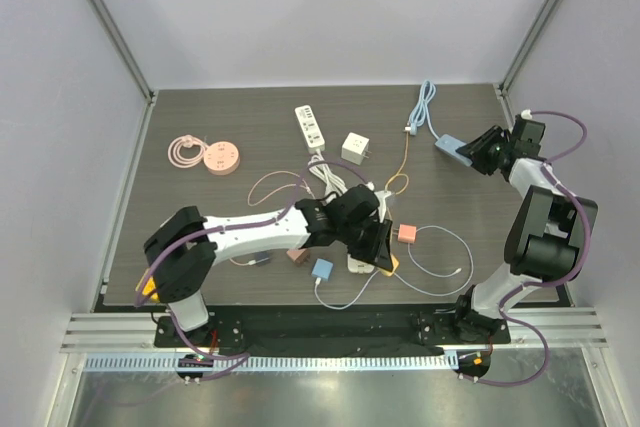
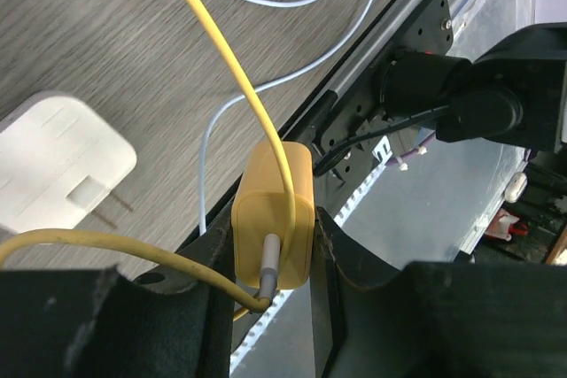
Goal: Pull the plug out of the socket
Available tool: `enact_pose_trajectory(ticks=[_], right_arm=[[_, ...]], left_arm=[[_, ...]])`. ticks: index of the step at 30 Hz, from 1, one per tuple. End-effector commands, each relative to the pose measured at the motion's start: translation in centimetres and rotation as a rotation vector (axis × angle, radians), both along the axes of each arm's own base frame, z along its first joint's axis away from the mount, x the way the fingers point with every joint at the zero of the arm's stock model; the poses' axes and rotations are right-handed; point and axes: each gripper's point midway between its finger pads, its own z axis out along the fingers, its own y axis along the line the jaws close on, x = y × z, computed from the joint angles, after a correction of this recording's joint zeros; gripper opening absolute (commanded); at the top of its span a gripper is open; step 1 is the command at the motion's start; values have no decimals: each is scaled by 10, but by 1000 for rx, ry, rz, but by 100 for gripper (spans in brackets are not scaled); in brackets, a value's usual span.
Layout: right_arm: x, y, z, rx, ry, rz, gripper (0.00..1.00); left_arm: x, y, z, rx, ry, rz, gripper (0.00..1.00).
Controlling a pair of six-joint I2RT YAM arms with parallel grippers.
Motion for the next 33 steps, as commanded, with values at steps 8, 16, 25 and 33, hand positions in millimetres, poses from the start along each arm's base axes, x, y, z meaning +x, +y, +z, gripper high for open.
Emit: enact_pose_trajectory(ticks=[8,16,25,33], right_arm=[[-32,-14,-49,-65,178,-53,35],[-38,-21,-38,-108,184,-80,54],[-43,-28,-9,-174,167,-110,73],[-49,-13,20,-267,151,-80,76]], left_arm=[[-1,-39,-29,-39,68,-43,0],[6,-44,-40,10,59,-45,30],[13,-43,-30,24,2,-54,72],[15,-32,-6,31,-50,-61,77]])
